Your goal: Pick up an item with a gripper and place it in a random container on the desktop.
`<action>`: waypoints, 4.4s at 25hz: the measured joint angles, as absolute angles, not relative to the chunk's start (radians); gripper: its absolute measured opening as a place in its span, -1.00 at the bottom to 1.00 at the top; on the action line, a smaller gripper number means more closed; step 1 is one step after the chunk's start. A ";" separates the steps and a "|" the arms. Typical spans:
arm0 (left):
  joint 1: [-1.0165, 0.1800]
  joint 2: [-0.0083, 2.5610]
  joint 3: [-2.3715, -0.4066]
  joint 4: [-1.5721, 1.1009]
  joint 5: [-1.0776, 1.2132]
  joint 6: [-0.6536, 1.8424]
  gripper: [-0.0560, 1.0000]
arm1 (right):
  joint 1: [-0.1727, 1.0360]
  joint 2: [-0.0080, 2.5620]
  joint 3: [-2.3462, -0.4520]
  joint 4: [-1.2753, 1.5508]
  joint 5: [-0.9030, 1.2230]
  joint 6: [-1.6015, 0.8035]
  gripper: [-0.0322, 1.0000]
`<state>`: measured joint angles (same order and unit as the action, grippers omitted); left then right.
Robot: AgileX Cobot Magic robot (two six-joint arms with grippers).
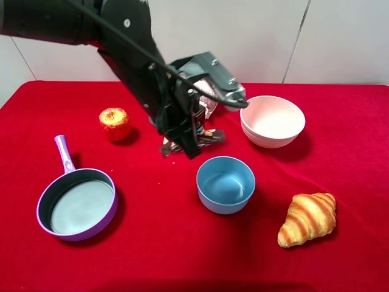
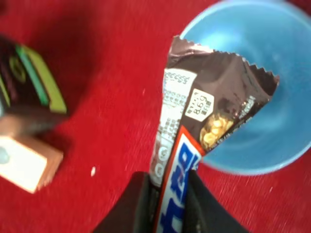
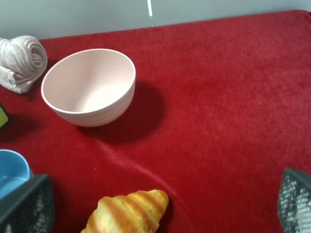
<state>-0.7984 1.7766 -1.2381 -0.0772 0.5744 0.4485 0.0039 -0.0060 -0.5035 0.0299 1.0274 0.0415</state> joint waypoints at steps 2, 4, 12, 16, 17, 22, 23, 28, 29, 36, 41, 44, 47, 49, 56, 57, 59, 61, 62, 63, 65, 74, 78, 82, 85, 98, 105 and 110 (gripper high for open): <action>-0.812 1.777 -1.250 -0.077 0.566 0.445 -0.63 | 0.004 -0.006 -0.504 0.030 1.027 0.042 0.40; -0.828 1.777 -1.253 -0.077 0.549 0.444 -0.63 | 0.004 -0.006 -0.504 0.030 1.027 0.042 0.40; -0.892 1.816 -1.260 -0.078 0.505 0.440 -0.64 | 0.004 -0.006 -0.504 0.030 1.027 0.042 0.40; -0.907 1.870 -1.270 -0.078 0.492 0.435 -0.64 | 0.004 -0.006 -0.504 0.030 1.027 0.042 0.40; -0.910 1.882 -1.270 -0.078 0.480 0.434 -0.64 | 0.004 -0.006 -0.504 0.030 1.027 0.042 0.40; -0.913 1.937 -1.270 -0.079 0.423 0.433 -0.64 | 0.004 -0.006 -0.504 0.030 1.027 0.042 0.40; -0.913 1.947 -1.270 -0.079 0.412 0.433 -0.64 | 0.004 -0.006 -0.504 0.030 1.027 0.042 0.40; -0.916 1.986 -1.270 -0.078 0.389 0.433 -0.64 | 0.004 -0.006 -0.504 0.030 1.027 0.042 0.40; -0.918 1.991 -1.270 -0.078 0.388 0.433 -0.64 | 0.004 -0.006 -0.504 0.030 1.027 0.042 0.40; -0.937 2.011 -1.270 -0.078 0.387 0.433 -0.64 | 0.004 -0.006 -0.504 0.030 1.027 0.042 0.40; -0.938 2.013 -1.270 -0.078 0.386 0.431 -0.64 | 0.004 -0.006 -0.504 0.030 1.027 0.042 0.40; -0.938 2.013 -1.270 -0.078 0.386 0.430 -0.64 | 0.004 -0.006 -0.504 0.030 1.027 0.042 0.40; -0.938 2.013 -1.270 -0.078 0.386 0.429 -0.64 | 0.004 -0.006 -0.504 0.030 1.027 0.042 0.40; -0.938 2.013 -1.270 -0.078 0.385 0.429 -0.64 | 0.004 -0.006 -0.504 0.030 1.027 0.042 0.40; -0.938 2.013 -1.270 -0.078 0.385 0.428 -0.48 | 0.004 -0.006 -0.504 0.030 1.027 0.042 0.40; -0.938 2.013 -1.270 -0.078 0.385 0.426 -0.37 | 0.004 -0.006 -0.504 0.030 1.027 0.042 0.40; -0.938 2.013 -1.270 -0.078 0.385 0.416 -0.02 | 0.004 -0.006 -0.504 0.030 1.027 0.042 0.40; -0.938 2.013 -1.270 -0.078 0.385 0.402 0.36 | 0.004 -0.006 -0.504 0.030 1.027 0.042 0.40; -0.938 2.013 -1.270 -0.078 0.385 0.393 0.57 | 0.004 -0.006 -0.504 0.030 1.027 0.042 0.40; -0.938 2.013 -1.270 -0.078 0.385 0.388 0.73 | 0.004 -0.006 -0.504 0.030 1.027 0.042 0.40; -0.938 2.013 -1.270 -0.076 0.385 0.378 0.88 | 0.004 -0.006 -0.504 0.030 1.027 0.042 0.40; -0.938 2.013 -1.306 -0.078 0.428 0.355 0.99 | 0.004 -0.006 -0.504 0.030 1.027 0.042 0.40; -0.938 2.013 -1.361 -0.078 0.507 0.354 0.98 | 0.004 -0.006 -0.504 0.030 1.027 0.042 0.40; -0.938 2.013 -1.473 -0.078 0.660 0.353 0.98 | 0.004 -0.006 -0.504 0.030 1.027 0.042 0.40; -0.938 2.006 -1.523 -0.076 0.748 0.338 0.98 | 0.004 -0.006 -0.504 0.030 1.027 0.042 0.40; -0.938 1.857 -1.537 -0.046 0.997 0.292 0.93 | 0.004 -0.006 -0.504 0.030 1.027 0.042 0.40; -0.940 1.791 -1.537 -0.026 1.167 0.214 0.90 | 0.004 -0.006 -0.504 0.030 1.027 0.042 0.40; -0.940 1.743 -1.527 -0.022 1.167 0.186 0.88 | 0.004 -0.006 -0.504 0.030 1.027 0.042 0.40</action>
<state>-0.9398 1.7433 -1.5266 -0.0218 1.1674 0.1859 0.0036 -0.0060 -0.5035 0.0299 1.0274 0.0415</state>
